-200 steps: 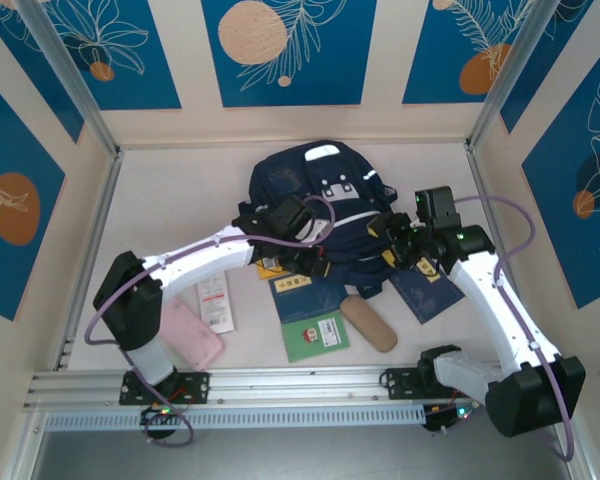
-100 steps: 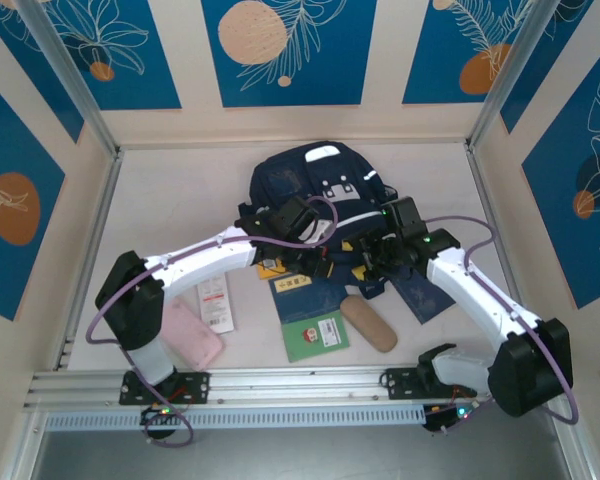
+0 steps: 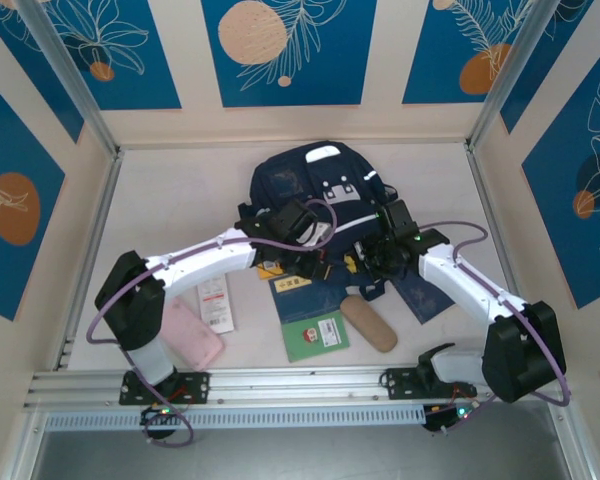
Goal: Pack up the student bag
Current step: Unzip the student bag at the top-center of the table.
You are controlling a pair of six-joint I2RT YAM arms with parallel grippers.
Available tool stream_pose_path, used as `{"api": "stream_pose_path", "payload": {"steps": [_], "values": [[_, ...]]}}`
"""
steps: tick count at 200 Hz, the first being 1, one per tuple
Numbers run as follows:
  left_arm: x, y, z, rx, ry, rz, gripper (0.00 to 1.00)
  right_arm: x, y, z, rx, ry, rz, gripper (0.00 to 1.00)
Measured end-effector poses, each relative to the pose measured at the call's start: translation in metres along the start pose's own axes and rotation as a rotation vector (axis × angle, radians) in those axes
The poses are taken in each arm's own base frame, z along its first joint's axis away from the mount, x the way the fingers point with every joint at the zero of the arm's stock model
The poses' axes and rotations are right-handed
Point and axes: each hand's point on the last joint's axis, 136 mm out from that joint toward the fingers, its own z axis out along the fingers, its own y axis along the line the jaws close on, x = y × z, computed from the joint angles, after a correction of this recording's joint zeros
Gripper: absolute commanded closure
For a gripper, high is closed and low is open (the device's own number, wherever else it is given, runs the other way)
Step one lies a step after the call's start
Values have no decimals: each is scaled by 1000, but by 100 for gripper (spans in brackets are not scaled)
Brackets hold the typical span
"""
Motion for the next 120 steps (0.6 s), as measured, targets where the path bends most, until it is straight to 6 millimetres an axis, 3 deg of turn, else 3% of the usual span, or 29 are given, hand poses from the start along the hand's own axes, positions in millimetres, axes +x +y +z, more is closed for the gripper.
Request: {"api": "stream_pose_path", "payload": {"steps": [120], "values": [[-8,61,-20,-66,-55,-93,100,-10,-1,-3,-55,18,36,100]]}}
